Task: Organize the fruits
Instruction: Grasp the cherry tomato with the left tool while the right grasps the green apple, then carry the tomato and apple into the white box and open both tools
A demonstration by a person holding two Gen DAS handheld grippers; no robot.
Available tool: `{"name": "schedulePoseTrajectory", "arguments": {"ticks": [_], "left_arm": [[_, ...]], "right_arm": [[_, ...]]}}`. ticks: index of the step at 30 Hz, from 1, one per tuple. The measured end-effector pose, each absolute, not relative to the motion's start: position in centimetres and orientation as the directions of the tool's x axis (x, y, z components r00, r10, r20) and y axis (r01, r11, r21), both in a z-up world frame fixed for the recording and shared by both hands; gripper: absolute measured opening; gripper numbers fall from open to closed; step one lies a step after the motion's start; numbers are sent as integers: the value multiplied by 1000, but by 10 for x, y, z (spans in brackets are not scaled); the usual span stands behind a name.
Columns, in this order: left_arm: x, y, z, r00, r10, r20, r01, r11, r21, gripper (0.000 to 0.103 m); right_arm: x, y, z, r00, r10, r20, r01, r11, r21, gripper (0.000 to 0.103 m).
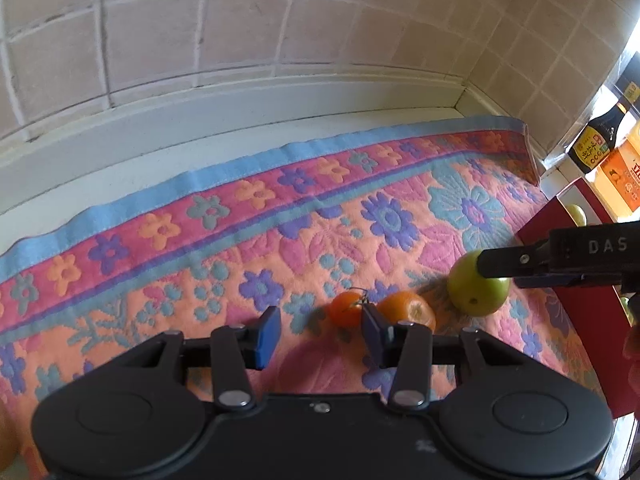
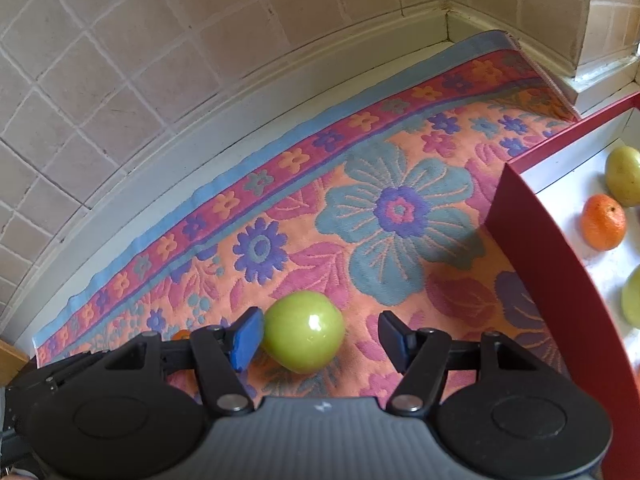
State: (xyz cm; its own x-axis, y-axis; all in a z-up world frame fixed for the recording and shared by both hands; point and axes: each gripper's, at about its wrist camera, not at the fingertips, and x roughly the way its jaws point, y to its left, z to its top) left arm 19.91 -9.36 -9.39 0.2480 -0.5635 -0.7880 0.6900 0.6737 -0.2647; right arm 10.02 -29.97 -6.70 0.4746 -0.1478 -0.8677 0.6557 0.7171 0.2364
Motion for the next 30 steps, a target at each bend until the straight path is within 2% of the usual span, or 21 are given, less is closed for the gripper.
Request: {"name": "schedulePoseTrajectory", "arguments": {"ticks": [6,10,11,19,22,30], "left_arm": [[196,-113,-97,280,-551,-786,716,665,-212,49],[195,-118,-97,308,-529,-791,730,664,-161,29],[195,-117,-97,314,-523,-792,730,667,-150,27],[192,-104,-97,321,-521,-791,695,697,-177,24],[188,-98,-96,334,-528,-781,681,708,-187,24],[173,-84,-80,362,-548,-754,665,719,-203,24]], "right_arm": [[105,-299,-71,473,-141,-870,660,710,244,66],[106,-301,-72,477,-144,-867,667,702,250,66],[106,-302,-74,475,-142,-868,670,699,252,66],[110,-298,-83,466,-107,-878,665,697,268,66],[112,-293,-85,462,-114,-880,651,717,249,54],[95,-285,-63,535,-118,-837,609,741,284,54]]}}
